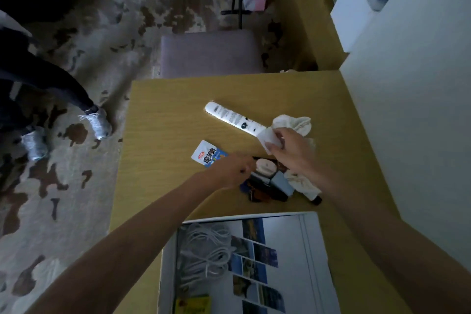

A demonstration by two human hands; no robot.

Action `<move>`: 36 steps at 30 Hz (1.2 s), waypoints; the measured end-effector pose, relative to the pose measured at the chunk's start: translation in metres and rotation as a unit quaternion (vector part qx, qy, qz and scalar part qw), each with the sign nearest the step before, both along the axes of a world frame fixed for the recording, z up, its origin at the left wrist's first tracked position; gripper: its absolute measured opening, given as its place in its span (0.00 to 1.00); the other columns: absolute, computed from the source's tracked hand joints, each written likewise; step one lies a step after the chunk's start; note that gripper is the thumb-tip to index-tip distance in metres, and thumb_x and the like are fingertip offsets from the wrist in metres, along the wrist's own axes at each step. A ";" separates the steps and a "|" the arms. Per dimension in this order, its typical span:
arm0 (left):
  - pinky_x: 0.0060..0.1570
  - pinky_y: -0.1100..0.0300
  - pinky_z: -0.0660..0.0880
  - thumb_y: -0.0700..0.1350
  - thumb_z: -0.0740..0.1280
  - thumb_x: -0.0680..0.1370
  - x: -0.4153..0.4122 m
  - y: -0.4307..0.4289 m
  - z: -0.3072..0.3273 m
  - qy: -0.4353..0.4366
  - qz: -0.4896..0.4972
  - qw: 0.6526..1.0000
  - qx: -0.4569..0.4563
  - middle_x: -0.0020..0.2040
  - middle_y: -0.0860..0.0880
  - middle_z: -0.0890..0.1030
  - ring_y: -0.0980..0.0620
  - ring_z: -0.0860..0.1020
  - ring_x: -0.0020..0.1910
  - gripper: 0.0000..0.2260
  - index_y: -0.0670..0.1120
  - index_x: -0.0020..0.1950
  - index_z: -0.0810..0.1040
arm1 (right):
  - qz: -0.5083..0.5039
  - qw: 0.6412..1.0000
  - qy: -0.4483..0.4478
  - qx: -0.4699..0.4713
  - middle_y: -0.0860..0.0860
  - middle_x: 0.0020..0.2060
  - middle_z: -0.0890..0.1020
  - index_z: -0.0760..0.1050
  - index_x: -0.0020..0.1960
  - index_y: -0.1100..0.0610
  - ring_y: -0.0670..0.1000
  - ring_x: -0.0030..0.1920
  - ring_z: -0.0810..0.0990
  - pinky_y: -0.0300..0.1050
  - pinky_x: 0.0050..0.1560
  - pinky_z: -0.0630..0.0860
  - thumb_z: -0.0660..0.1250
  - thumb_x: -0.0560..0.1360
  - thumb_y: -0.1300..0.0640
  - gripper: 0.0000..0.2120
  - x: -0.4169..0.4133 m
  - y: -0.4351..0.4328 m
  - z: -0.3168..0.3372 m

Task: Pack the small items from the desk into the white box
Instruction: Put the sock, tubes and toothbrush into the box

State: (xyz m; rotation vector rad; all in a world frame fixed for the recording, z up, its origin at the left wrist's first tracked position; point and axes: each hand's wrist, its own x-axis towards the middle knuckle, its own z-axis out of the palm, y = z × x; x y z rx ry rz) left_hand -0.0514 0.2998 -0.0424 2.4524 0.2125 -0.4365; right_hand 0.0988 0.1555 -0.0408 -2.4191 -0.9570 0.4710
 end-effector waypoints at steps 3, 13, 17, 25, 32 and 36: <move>0.55 0.50 0.72 0.48 0.63 0.78 0.014 -0.028 -0.008 -0.039 -0.096 0.993 0.059 0.63 0.46 0.73 0.47 0.69 0.62 0.15 0.47 0.64 0.71 | -0.087 0.988 0.098 0.075 0.45 0.51 0.80 0.74 0.62 0.55 0.45 0.50 0.81 0.33 0.43 0.74 0.69 0.74 0.47 0.20 0.002 -0.036 0.013; 0.52 0.52 0.72 0.51 0.70 0.71 0.049 -0.070 -0.019 -0.093 -0.212 0.951 0.206 0.65 0.45 0.71 0.45 0.71 0.62 0.23 0.46 0.64 0.73 | -0.180 0.962 0.181 0.097 0.47 0.53 0.79 0.72 0.64 0.51 0.43 0.47 0.79 0.34 0.38 0.75 0.70 0.73 0.45 0.22 -0.017 -0.141 0.021; 0.57 0.51 0.72 0.56 0.70 0.70 0.055 -0.077 -0.020 -0.065 -0.221 0.939 0.255 0.66 0.46 0.70 0.47 0.68 0.64 0.25 0.48 0.64 0.73 | -0.179 0.966 0.157 0.103 0.48 0.56 0.80 0.72 0.64 0.50 0.46 0.50 0.80 0.34 0.40 0.76 0.69 0.73 0.42 0.23 -0.024 -0.166 0.024; 0.55 0.51 0.70 0.57 0.65 0.75 0.028 -0.071 0.003 -0.072 -0.140 0.957 0.242 0.65 0.47 0.73 0.46 0.72 0.61 0.21 0.49 0.64 0.71 | -0.179 0.956 0.147 0.182 0.41 0.49 0.79 0.74 0.59 0.45 0.38 0.45 0.79 0.28 0.33 0.74 0.71 0.72 0.44 0.17 -0.042 -0.181 0.047; 0.40 0.52 0.73 0.59 0.64 0.76 -0.060 -0.072 0.090 -0.088 0.143 0.984 0.061 0.50 0.48 0.77 0.48 0.75 0.41 0.17 0.50 0.57 0.67 | -0.047 0.944 0.214 0.248 0.37 0.48 0.80 0.74 0.52 0.38 0.38 0.47 0.80 0.29 0.40 0.77 0.73 0.70 0.46 0.14 -0.075 -0.163 0.077; 0.32 0.64 0.67 0.56 0.65 0.76 -0.129 -0.090 0.121 -0.140 0.207 0.967 0.038 0.51 0.50 0.75 0.56 0.73 0.34 0.16 0.50 0.58 0.66 | 0.059 0.943 0.239 0.224 0.38 0.49 0.81 0.76 0.57 0.42 0.39 0.49 0.81 0.33 0.43 0.79 0.73 0.68 0.44 0.18 -0.107 -0.149 0.087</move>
